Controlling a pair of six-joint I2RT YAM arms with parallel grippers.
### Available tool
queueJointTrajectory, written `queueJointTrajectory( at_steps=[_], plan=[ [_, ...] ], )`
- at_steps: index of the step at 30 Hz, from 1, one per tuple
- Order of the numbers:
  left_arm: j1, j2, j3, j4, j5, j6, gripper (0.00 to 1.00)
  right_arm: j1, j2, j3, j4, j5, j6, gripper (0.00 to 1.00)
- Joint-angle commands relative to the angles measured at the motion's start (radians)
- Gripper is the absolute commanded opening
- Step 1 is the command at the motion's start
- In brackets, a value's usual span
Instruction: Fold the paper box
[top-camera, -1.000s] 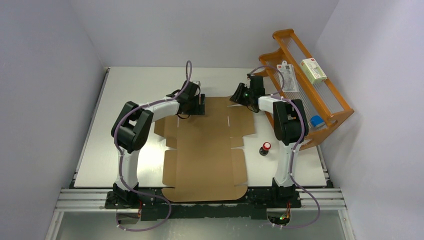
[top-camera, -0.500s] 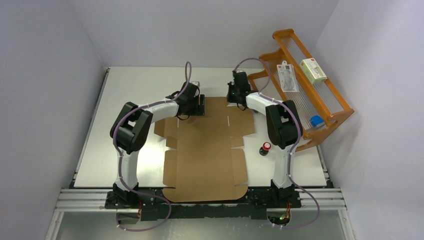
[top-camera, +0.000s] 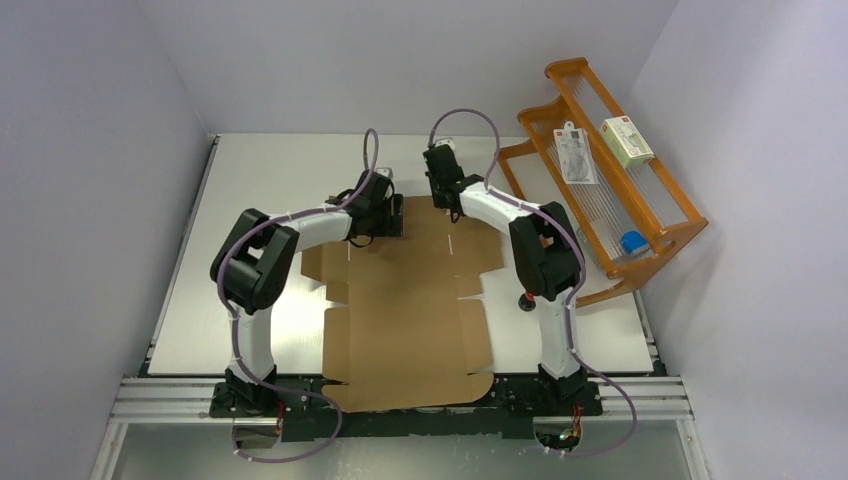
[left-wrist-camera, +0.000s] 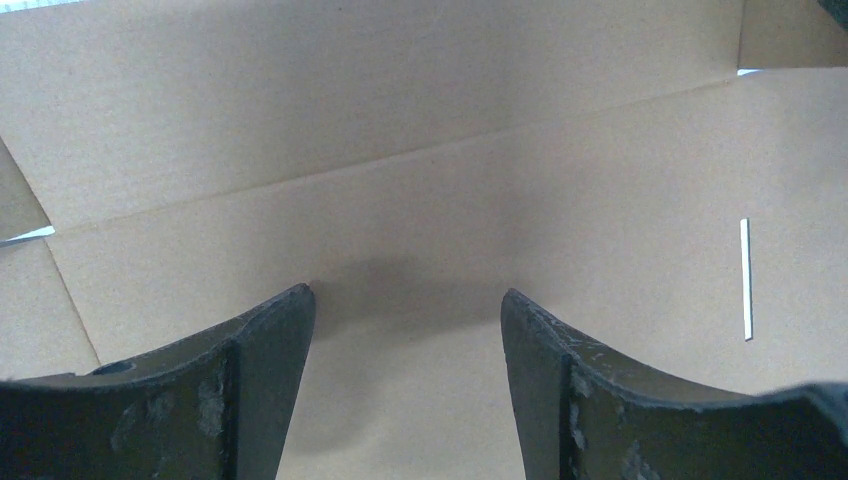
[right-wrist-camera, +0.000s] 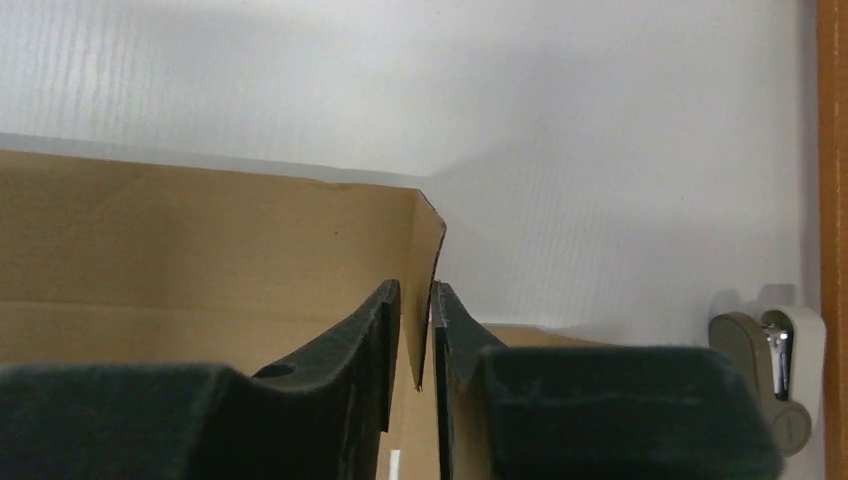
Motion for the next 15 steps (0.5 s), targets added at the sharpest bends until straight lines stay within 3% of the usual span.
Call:
queueJointTrajectory(
  at_steps=[1,8,15],
  plan=[
    [0.011,0.011,-0.049,-0.067,-0.013,-0.009,0.74,-0.001,-0.035,0.019,-0.031,-0.018,-0.003,0.28],
    [0.015,-0.003,-0.052,-0.067,-0.006,-0.004,0.74,-0.106,-0.200,-0.135,-0.019,-0.225,0.076,0.57],
    [0.016,-0.008,-0.038,-0.060,0.020,-0.003,0.74,-0.276,-0.358,-0.388,0.071,-0.487,0.160,0.66]
  ],
)
